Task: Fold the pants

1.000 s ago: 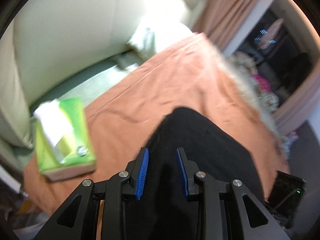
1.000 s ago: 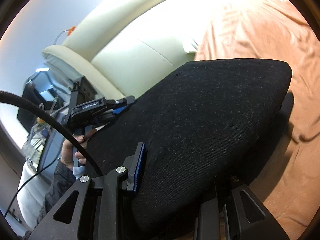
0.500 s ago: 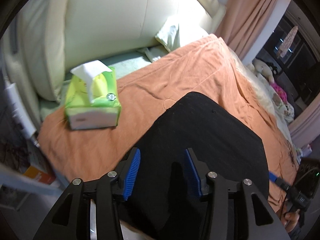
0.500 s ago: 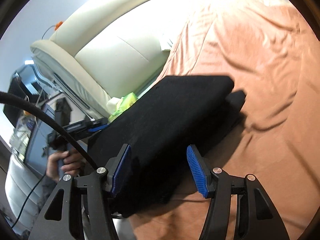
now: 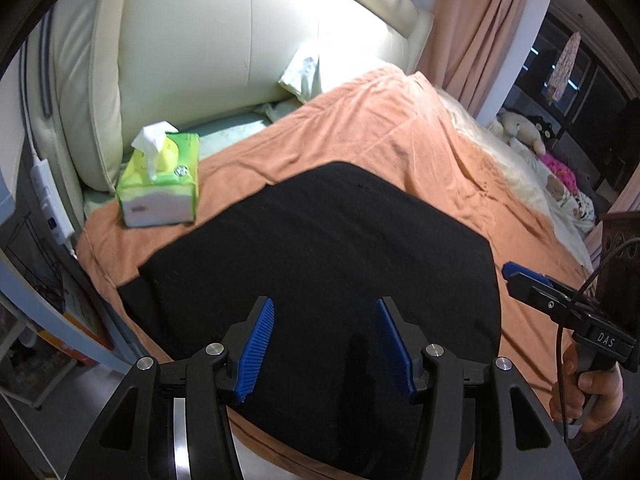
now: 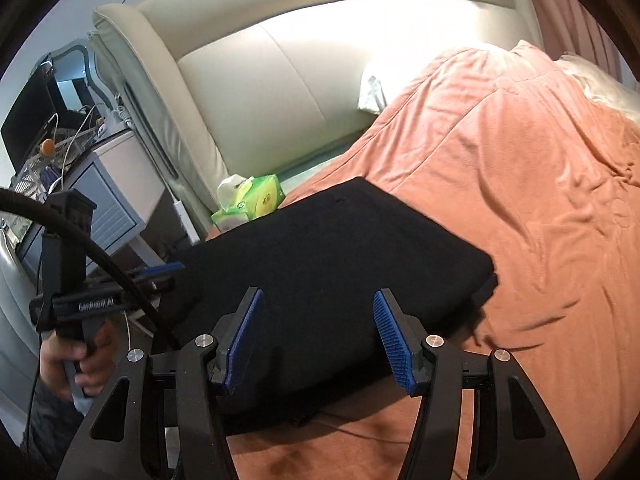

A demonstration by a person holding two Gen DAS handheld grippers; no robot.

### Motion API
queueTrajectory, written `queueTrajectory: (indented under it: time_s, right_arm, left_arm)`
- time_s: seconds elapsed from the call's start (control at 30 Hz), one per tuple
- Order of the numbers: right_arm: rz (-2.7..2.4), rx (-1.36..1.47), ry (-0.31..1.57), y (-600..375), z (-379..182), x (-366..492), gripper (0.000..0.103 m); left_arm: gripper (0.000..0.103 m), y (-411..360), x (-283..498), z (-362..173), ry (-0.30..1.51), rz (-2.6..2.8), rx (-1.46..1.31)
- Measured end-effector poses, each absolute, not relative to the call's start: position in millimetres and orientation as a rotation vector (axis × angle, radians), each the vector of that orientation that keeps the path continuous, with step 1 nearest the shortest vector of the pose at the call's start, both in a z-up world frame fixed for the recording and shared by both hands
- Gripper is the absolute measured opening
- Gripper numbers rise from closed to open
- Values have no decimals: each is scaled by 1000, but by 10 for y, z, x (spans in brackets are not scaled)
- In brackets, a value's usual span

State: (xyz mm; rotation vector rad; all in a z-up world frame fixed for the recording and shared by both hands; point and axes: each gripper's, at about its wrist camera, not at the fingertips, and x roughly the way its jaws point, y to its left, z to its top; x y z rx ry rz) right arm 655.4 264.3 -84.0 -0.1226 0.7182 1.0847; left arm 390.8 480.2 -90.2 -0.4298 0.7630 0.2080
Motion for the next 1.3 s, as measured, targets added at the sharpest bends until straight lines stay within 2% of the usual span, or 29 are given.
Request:
queueTrajectory:
  time_s: [0.13,0.2,0.3,0.63,0.9,0.97,1.03,1.07,1.13,1.2,1.3]
  right_arm:
    - [1100,-157,716,2780,-967,6562,51]
    - [1102,-207,716,2871,-1034,6537,43]
    - [1080,-256,725,2939,-1124,6558,36]
    - [1040,-352,809,2918,-1378,6586,35]
    - [1006,-320,816,2616,-1019,6456,34]
    - [1005,-298,820,2502,-903,6407,34]
    - [993,-282,811,2373,-774,6333,35]
    - [987,-273,810,2298,-719,6303,37]
    - [976,-249,809,2150,-593,6240,50]
    - [961,-234,793,2001,-499,6171,71]
    - [933,-218,764,1741,-340,6015,80]
  left_arm:
    - [56,4737,3898,-919,770,232,-402]
    - [56,4719,3898,-955,788,241,-399]
    - [56,4658,3904,-1047,819,255,-395]
    - [56,4439,3726,-1269,876,278,-411]
    - [56,4243,3459,-1011,864,262,-433]
    - [58,4172,3424,-926,862,252,-432]
    - [66,4070,3375,-815,857,248,-422]
    - [69,4024,3346,-767,861,263,-425]
    - [81,3899,3281,-635,846,257,-408]
    - [87,3782,3224,-523,831,257,-389]
    - [93,3605,3140,-357,818,257,-360]
